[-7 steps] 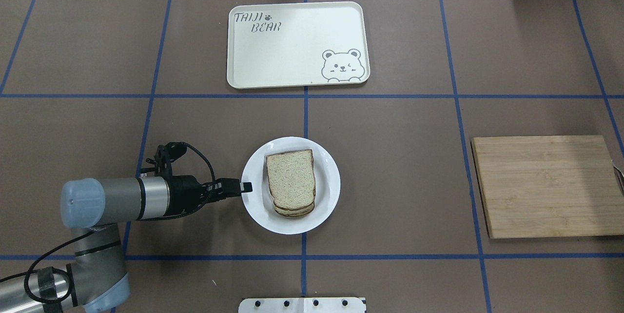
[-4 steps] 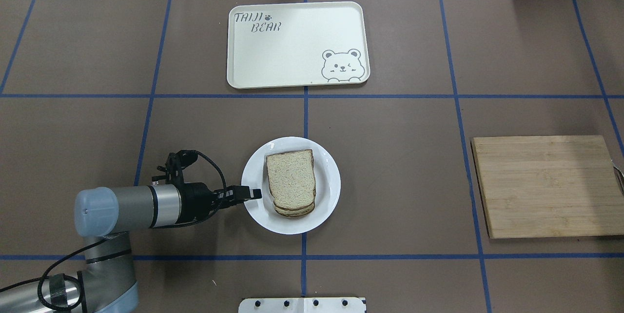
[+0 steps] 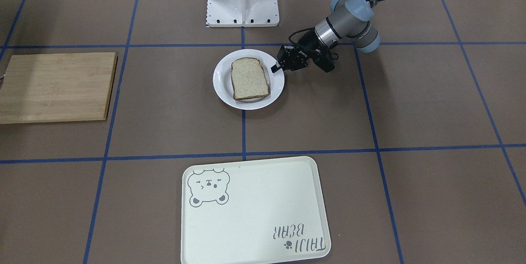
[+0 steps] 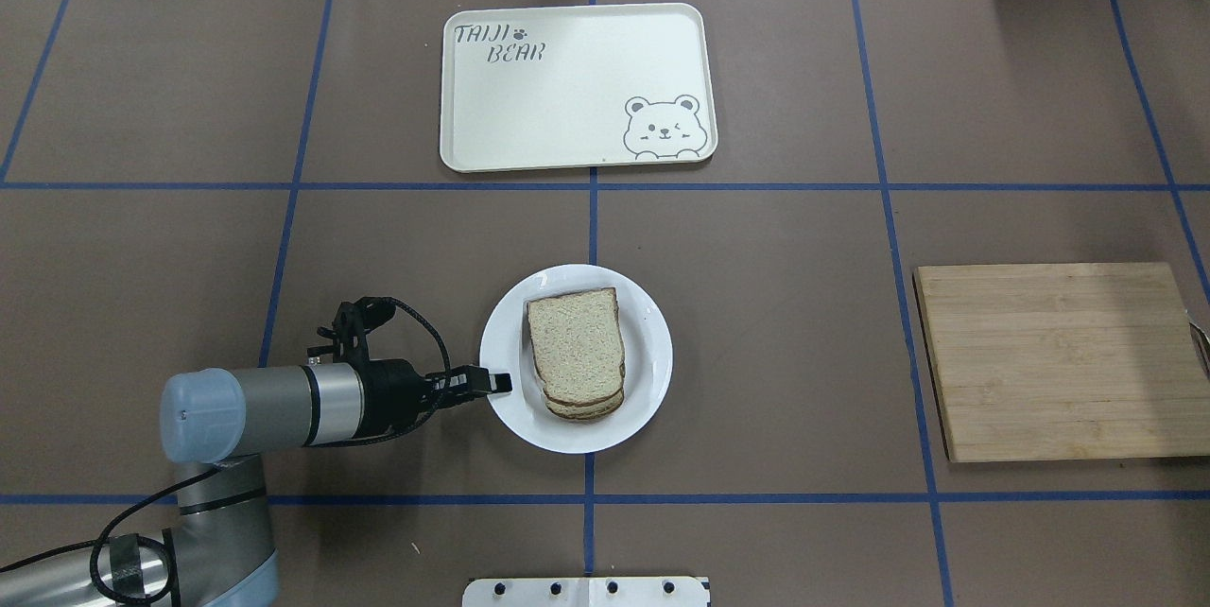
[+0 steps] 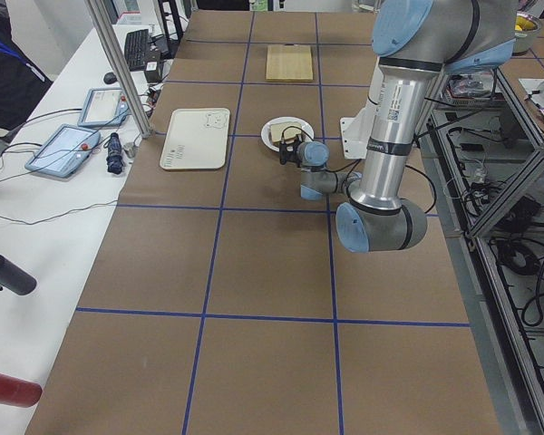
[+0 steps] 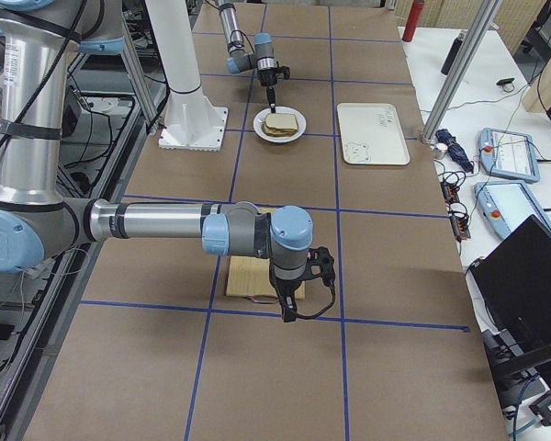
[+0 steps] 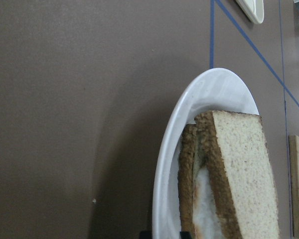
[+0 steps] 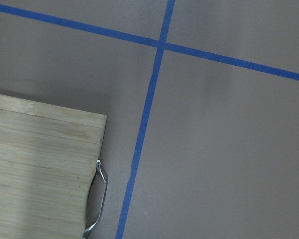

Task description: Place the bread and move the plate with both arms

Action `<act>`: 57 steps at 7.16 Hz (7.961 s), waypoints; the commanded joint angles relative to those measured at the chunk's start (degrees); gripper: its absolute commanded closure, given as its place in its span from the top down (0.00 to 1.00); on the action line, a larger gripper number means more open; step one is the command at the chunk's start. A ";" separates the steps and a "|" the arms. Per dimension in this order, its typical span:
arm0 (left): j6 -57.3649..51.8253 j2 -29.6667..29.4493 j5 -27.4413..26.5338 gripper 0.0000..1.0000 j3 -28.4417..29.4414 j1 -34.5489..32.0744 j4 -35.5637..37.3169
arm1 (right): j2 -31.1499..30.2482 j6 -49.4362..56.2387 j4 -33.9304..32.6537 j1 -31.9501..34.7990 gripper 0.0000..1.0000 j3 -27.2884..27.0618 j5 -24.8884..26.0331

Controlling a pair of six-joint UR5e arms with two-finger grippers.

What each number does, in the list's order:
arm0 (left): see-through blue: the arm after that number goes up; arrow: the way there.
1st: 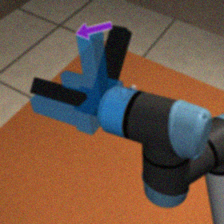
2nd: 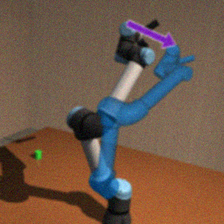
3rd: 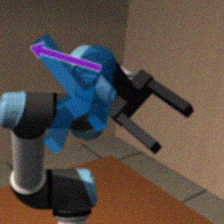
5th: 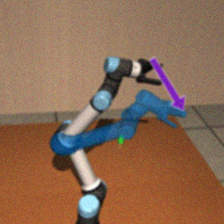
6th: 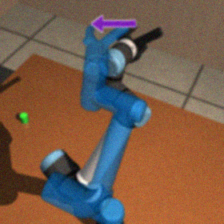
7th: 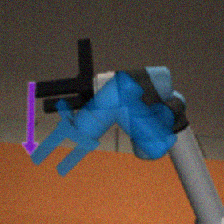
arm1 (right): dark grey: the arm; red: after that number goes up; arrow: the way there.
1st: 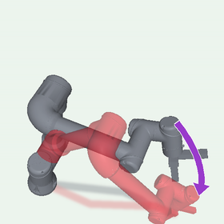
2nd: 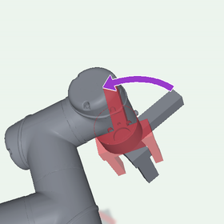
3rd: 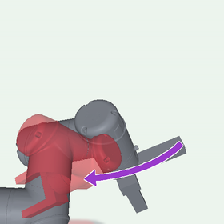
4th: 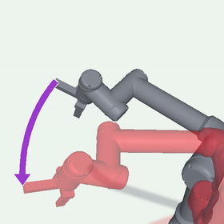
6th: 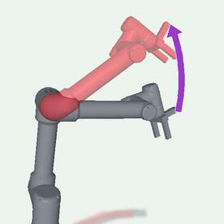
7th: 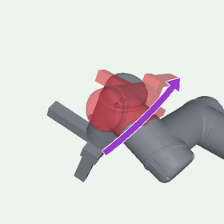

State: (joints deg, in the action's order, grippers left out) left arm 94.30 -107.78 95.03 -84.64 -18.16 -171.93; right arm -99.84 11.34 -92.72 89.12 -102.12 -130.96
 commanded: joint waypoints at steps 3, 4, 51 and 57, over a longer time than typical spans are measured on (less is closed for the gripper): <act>1.67 -0.85 0.24 0.00 -1.14 -0.03 -2.08 | 0.00 0.00 0.00 0.00 1.00 0.08 0.09; 4.20 -0.94 0.24 0.00 -1.40 0.06 -3.57 | 0.00 -0.09 0.00 0.00 1.00 0.16 0.09; -93.16 27.36 38.74 0.98 -20.92 -70.96 86.06 | -0.44 -0.09 0.26 0.00 1.00 1.75 0.70; -93.16 28.50 38.74 0.98 -21.27 -71.13 86.06 | -0.44 -0.09 0.26 0.00 1.00 2.45 0.62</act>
State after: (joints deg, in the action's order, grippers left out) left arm 1.14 -79.36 133.77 -105.78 -89.28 -85.87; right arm -100.28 11.24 -92.46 89.12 -99.72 -130.28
